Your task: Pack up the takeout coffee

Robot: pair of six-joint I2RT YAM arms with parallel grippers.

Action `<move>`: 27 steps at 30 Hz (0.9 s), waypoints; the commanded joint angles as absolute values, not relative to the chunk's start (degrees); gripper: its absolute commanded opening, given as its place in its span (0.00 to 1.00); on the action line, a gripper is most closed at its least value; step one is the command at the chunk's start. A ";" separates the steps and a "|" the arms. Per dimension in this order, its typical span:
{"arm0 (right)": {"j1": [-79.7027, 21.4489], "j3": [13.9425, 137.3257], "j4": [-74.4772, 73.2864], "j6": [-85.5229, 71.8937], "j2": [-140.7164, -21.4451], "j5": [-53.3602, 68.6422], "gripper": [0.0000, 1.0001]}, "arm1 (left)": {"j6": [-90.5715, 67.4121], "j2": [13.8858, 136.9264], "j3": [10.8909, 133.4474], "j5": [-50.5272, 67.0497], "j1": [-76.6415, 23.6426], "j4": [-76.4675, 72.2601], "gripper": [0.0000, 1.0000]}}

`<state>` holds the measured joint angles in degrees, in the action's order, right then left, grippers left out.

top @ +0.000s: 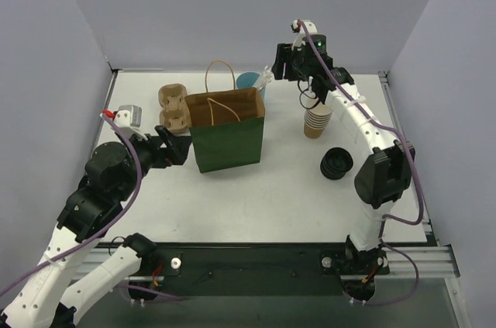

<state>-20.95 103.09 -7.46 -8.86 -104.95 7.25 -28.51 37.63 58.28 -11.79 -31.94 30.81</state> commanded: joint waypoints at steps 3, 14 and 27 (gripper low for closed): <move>-19.78 107.57 -4.39 -13.97 -109.07 11.86 0.51 | -30.06 39.98 59.76 -5.72 -32.17 28.91 0.97; -18.81 108.37 -4.48 -15.03 -113.64 16.96 0.42 | -29.80 41.13 60.91 -8.96 -32.17 28.21 0.97; -19.16 109.07 -3.96 -15.91 -116.28 19.78 0.33 | -29.27 41.57 60.82 -9.58 -32.17 28.30 0.97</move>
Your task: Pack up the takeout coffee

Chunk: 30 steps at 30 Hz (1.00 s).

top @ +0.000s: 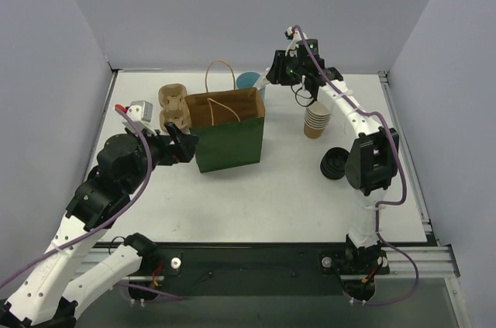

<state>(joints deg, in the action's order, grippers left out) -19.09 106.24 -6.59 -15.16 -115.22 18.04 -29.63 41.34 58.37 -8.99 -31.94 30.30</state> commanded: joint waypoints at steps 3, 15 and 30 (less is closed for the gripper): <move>-19.16 109.60 -3.78 -16.08 -116.63 19.34 0.30 | -28.74 41.84 61.08 -9.67 -32.17 28.30 0.97; -19.16 110.48 -3.43 -17.31 -117.60 15.56 0.32 | -29.09 42.01 60.82 -10.11 -32.17 27.77 0.97; -18.90 111.80 -2.20 -16.08 -118.21 16.08 0.04 | -29.62 44.21 61.52 -9.58 -32.17 26.10 0.97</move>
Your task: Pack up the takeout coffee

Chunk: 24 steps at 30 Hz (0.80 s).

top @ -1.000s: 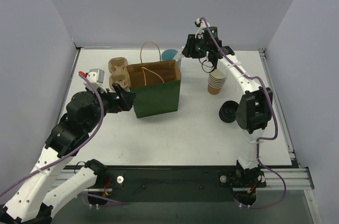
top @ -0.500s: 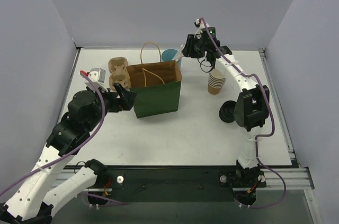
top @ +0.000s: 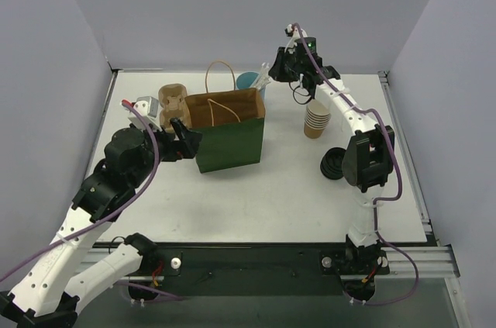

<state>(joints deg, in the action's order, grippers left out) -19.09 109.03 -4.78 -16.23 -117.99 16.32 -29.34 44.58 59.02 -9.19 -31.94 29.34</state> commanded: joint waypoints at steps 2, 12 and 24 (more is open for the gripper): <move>-18.81 111.62 -2.72 -16.08 -117.43 15.82 0.01 | -29.88 44.21 61.17 -9.75 -32.17 25.58 0.97; -18.46 110.21 -3.43 -15.20 -113.38 15.73 0.00 | -30.67 43.68 60.29 -11.87 -32.17 24.96 0.97; -18.98 108.11 -2.64 -15.12 -110.22 14.50 0.00 | -29.71 41.66 60.38 -12.48 -32.17 26.72 0.97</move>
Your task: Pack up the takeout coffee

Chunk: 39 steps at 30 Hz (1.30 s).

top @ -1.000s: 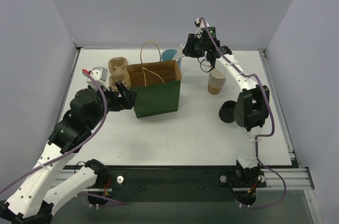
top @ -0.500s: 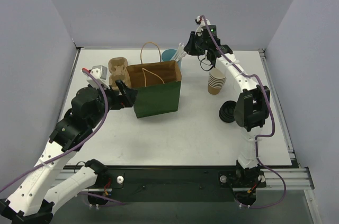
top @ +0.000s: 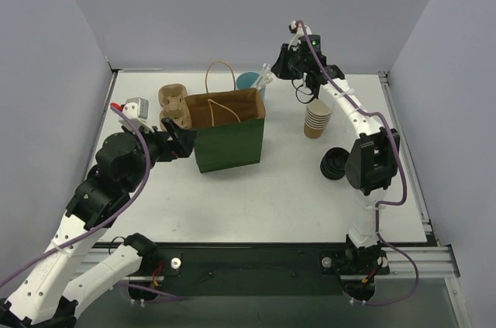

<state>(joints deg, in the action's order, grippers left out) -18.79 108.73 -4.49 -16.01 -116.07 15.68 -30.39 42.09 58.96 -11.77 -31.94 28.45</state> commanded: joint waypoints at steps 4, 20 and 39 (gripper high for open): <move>-18.98 107.58 -3.86 -13.89 -107.94 13.89 0.00 | -29.44 41.40 60.21 -12.66 -32.17 27.51 0.97; -19.16 106.61 -7.82 -16.70 -110.21 19.77 0.34 | -30.59 41.22 59.50 -11.69 -32.17 28.83 0.97; -19.77 106.26 -10.37 -16.35 -113.29 20.74 0.27 | -30.50 40.43 59.41 -11.69 -32.17 29.79 0.97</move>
<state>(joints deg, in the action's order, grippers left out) -19.22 106.39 -10.59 -16.08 -112.99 19.84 -30.70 40.93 58.81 -11.79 -31.94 30.41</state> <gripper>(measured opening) 0.292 0.972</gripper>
